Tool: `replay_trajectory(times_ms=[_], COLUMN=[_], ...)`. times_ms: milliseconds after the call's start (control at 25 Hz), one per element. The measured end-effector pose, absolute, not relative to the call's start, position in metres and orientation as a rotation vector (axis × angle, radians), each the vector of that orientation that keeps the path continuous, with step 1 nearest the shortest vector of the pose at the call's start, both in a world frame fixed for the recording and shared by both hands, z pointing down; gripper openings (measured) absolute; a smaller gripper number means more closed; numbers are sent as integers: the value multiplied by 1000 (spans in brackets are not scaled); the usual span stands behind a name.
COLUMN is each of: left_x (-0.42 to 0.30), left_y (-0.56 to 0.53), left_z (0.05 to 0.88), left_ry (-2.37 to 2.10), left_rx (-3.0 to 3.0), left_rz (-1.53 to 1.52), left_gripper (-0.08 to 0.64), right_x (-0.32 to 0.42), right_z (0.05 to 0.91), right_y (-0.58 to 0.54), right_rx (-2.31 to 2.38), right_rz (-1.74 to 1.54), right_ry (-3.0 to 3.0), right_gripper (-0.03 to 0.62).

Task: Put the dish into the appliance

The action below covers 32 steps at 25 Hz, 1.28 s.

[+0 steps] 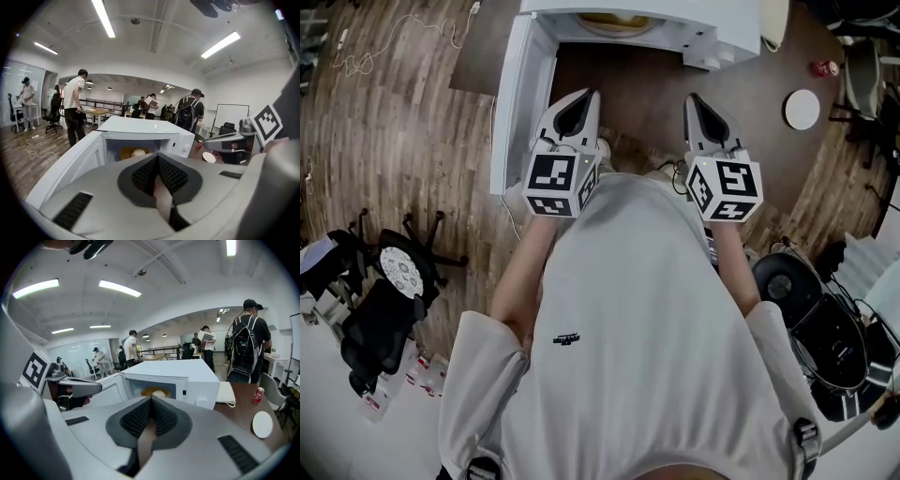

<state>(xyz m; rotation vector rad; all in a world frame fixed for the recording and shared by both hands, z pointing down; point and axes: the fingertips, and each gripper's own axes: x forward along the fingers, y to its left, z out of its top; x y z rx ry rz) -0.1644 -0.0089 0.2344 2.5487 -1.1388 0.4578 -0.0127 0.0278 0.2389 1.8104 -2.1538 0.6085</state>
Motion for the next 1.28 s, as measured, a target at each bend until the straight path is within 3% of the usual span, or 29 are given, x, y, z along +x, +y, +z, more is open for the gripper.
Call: replay_trajectory(times_ms=[1280], left_x=[-141], left_y=[4], left_z=[229], left_ry=[-1043], left_rx=[2604], left_rz=[472], left_gripper=[-3], right_x=[-30], right_z=[222], right_y=[40], right_rx=[1726], right_rz=[541], right_ry=[-2246], right_gripper=[2])
